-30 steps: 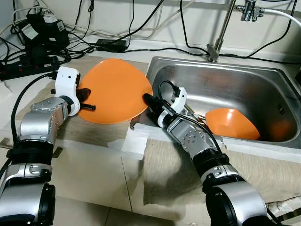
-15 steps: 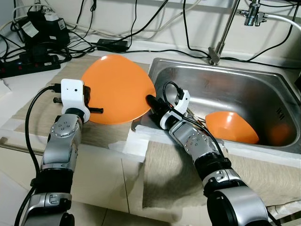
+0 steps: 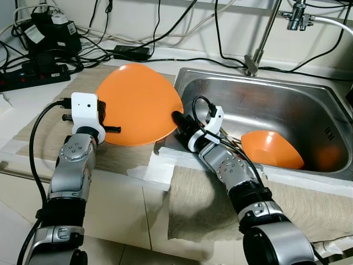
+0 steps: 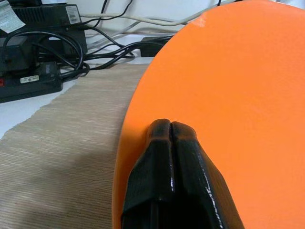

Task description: Kitchen organization

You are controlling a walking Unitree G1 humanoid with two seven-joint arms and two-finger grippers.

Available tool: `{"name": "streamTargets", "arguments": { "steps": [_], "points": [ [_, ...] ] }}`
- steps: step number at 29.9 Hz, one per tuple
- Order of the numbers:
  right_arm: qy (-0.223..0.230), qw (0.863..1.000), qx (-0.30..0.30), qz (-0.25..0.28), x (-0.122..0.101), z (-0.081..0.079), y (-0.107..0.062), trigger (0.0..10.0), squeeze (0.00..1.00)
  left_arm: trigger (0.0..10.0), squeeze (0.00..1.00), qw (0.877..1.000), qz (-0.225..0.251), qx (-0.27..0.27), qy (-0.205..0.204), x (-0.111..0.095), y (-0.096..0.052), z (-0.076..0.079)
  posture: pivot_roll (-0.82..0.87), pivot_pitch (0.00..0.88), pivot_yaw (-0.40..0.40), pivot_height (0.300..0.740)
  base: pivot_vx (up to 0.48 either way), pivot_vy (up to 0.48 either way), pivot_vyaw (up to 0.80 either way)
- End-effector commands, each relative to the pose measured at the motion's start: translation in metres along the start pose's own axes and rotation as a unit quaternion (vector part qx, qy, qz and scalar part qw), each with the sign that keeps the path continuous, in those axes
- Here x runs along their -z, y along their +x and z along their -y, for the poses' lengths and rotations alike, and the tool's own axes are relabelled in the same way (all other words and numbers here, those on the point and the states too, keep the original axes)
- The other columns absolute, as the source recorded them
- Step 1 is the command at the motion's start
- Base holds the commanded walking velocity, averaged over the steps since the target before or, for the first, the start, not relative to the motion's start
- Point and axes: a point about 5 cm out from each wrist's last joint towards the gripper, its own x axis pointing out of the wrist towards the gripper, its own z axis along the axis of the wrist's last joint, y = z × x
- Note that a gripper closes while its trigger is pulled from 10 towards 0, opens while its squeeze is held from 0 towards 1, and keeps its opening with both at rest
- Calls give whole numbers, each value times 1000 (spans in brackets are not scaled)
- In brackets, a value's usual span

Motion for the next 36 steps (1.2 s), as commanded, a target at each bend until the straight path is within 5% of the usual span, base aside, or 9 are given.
{"name": "streamTargets", "arguments": {
  "steps": [1, 28, 29, 30, 31, 32, 36],
  "points": [
    [-331, 941, -53, -53, 36, -75, 42, 0, 608, 10000, 0, 995, -89, 43, 12, -4, 13, -18, 81, 0, -8, 740, 0, 0, 0],
    [-331, 941, -53, -53, 36, -75, 42, 0, 608, 10000, 0, 995, -89, 43, 12, -4, 13, -18, 81, 0, -8, 740, 0, 0, 0],
    [-433, 897, 45, 69, -10, -31, 11, 0, 608, 10000, 0, 1000, 2, 1, 4, -2, 1, 1, 38, 0, 0, 740, 0, 0, 0],
    [-519, 834, 116, 147, -43, 1, -27, 0, 600, 10000, 0, 998, 64, -14, -14, -3, -8, 24, 2, 0, 0, 740, 0, 0, 0],
    [-571, 786, 150, 185, -58, 16, -55, 0, 604, 10000, 0, 995, 94, -18, -28, -3, -14, 38, 3, 0, 0, 740, 0, 0, 0],
    [-589, 766, 167, 194, -63, 24, -68, 0, 604, 10000, 0, 995, 94, -7, -29, -1, -14, 46, 4, 0, 0, 740, 0, 0, 0],
    [-589, 767, 167, 190, -60, 25, -68, 0, 604, 10000, 0, 995, 91, 1, -30, -3, -13, 52, 6, 0, 0, 740, 0, 0, 0]
  ]
}}
